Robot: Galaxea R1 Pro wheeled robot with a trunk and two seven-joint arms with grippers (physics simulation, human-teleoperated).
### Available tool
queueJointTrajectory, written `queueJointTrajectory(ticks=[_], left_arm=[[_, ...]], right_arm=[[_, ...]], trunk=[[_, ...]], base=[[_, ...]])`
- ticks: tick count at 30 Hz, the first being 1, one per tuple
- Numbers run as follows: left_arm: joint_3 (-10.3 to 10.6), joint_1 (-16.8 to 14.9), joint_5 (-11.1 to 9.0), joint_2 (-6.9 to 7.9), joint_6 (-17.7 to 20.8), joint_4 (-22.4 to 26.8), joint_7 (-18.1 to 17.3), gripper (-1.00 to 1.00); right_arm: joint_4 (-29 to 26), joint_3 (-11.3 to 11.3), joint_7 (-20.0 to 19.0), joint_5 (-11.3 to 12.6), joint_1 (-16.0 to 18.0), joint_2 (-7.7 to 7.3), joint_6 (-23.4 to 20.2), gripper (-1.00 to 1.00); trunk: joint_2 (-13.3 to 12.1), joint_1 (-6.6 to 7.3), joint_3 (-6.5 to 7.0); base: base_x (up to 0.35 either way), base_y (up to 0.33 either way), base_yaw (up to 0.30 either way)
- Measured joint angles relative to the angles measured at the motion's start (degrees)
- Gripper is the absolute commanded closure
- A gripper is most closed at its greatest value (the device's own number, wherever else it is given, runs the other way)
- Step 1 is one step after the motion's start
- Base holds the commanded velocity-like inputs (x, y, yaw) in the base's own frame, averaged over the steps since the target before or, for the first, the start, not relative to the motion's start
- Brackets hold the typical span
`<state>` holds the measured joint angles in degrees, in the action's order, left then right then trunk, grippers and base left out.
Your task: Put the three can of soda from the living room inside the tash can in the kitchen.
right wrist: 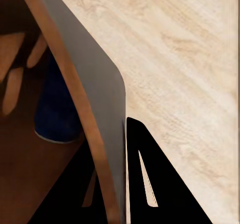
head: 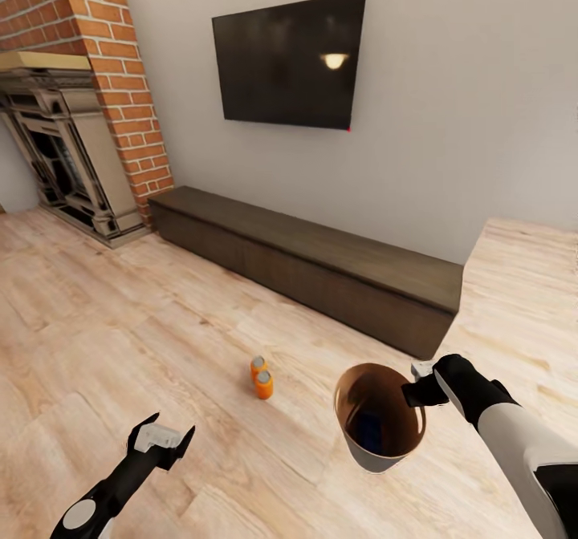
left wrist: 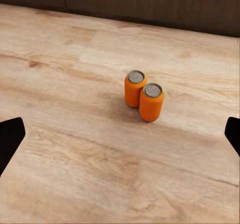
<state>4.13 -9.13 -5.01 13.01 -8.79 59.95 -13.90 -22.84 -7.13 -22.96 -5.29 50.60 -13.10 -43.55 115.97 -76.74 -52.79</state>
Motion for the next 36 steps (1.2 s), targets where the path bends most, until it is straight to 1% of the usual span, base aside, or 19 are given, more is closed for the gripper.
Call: queueJointTrajectory(ticks=[4, 9, 24, 30, 36], left_arm=[[0.00, 0.01, 0.00, -0.01, 0.00, -0.01, 0.03, -1.00], [0.01, -0.01, 0.00, -0.03, 0.01, 0.00, 0.10, -1.00], [0.00, 0.00, -0.02, -0.04, 0.03, -0.68, 0.06, -1.00], [0.00, 0.00, -0.08, -0.01, 0.01, -0.63, 0.08, -1.00], [0.00, 0.01, -0.09, -0.01, -0.04, -0.62, -0.03, -1.00]], right_arm=[[-0.01, 0.02, -0.03, 0.45, 0.00, 0.01, -0.09, 1.00], [0.00, -0.07, 0.00, 0.03, -0.02, 0.00, -0.01, 1.00], [0.01, -0.08, -0.05, 0.39, -0.05, 0.01, -0.11, 1.00], [0.00, -0.08, -0.01, 0.11, -0.01, 0.00, -0.03, 1.00], [-0.01, 0.04, -0.02, 0.40, 0.00, 0.01, -0.07, 1.00]], trunk=[[0.00, 0.00, 0.02], [0.00, 0.00, 0.03], [0.00, 0.00, 0.03], [0.00, 0.00, 0.03], [0.00, 0.00, 0.09]], base=[[0.294, -0.096, -0.018], [0.238, -0.163, -0.003], [0.041, -0.032, 0.000], [0.181, -0.178, 0.000], [0.211, -0.204, -0.044]])
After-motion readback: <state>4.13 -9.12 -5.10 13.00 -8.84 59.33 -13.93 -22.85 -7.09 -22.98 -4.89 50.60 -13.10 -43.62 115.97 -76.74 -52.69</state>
